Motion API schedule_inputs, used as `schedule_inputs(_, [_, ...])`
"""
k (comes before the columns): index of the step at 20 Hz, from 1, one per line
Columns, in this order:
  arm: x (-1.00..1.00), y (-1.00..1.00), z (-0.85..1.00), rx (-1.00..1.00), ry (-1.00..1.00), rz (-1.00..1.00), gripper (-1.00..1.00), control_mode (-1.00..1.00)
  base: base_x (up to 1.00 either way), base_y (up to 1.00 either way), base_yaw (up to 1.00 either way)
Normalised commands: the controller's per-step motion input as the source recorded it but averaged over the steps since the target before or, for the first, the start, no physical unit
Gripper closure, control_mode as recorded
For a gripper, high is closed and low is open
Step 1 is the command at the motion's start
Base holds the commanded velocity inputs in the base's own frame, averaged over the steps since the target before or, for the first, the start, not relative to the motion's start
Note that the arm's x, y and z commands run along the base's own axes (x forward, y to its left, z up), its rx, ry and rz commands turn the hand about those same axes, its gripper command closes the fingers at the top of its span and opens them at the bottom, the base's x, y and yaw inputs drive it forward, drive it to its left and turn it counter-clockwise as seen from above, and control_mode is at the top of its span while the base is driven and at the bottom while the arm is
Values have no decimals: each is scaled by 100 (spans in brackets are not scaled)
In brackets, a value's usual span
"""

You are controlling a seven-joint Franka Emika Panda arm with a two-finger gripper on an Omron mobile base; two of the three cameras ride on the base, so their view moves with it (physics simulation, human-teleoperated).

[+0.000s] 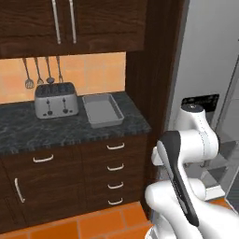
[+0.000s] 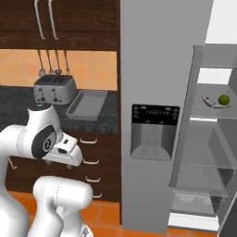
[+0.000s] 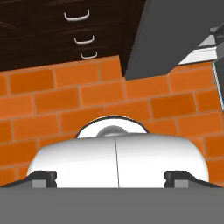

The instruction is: Place one lime and one fish in each tupperware on the nearby counter, to pack two identical lunches.

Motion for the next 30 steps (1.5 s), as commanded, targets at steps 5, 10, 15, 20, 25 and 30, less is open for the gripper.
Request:
schedule_inputs(5, [0,0,0,0,0,0,-100,100,1,-100,0])
schedule_inputs(10, [0,0,0,0,0,0,-100,100,10,-99,1])
schedule_inputs(15, [0,0,0,0,0,0,-100,100,24,-84,1])
schedule_inputs(20, [0,0,0,0,0,0,-100,100,42,-57,0])
schedule_inputs(25, [0,0,0,0,0,0,-100,100,59,-27,-8])
schedule_inputs(30, [0,0,0,0,0,0,-100,100,60,-14,-8])
